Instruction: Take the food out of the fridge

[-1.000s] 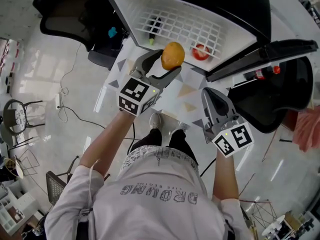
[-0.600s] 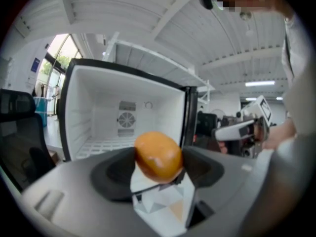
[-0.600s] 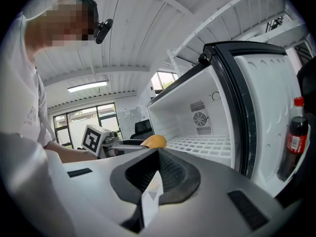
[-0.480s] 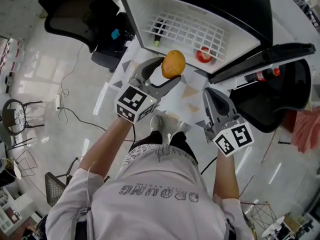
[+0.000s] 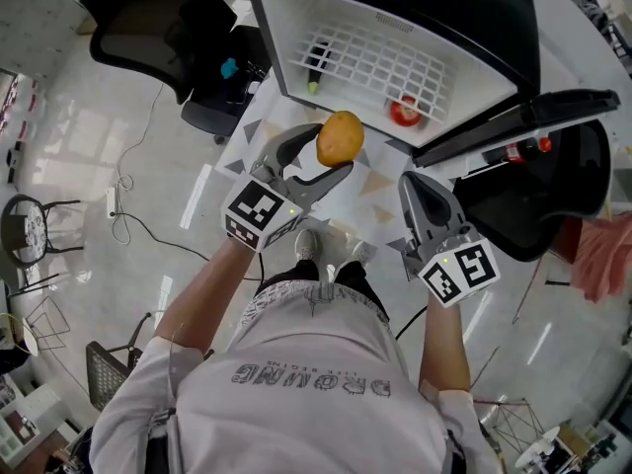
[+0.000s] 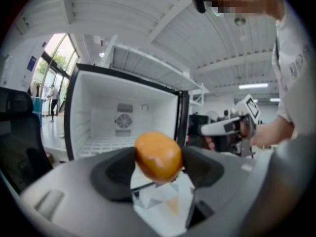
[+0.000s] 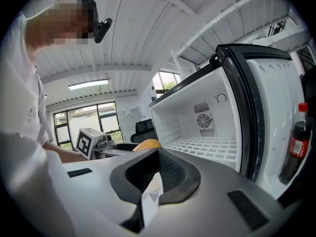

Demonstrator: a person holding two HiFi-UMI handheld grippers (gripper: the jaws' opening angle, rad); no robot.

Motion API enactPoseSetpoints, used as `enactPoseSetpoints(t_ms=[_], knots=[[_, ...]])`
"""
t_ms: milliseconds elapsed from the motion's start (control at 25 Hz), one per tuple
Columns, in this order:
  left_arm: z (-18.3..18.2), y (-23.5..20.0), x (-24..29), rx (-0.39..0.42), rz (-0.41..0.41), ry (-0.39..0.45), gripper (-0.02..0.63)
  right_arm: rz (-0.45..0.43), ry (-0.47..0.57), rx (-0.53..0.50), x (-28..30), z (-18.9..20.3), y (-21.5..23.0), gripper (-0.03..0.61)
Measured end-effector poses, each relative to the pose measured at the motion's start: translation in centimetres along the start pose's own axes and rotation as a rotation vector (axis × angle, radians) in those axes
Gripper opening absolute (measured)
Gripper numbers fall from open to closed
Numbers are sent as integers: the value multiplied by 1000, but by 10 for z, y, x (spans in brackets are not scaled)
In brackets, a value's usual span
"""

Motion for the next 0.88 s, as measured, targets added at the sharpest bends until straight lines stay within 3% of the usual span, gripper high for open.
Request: enactPoseSetpoints(t_ms=[880], knots=[[16,-2,-14,-16,34,-9,308,-6,-27,-41,15,-3,-1,2]])
Point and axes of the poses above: the fingertips, and each gripper's own axes: x forward along the fingers, y to its right, z out of its underside, the point moved 8 cm from there along -x, backward along the fingers, and after that the axes turned 5 degrees about x, right-handed, at the moved point
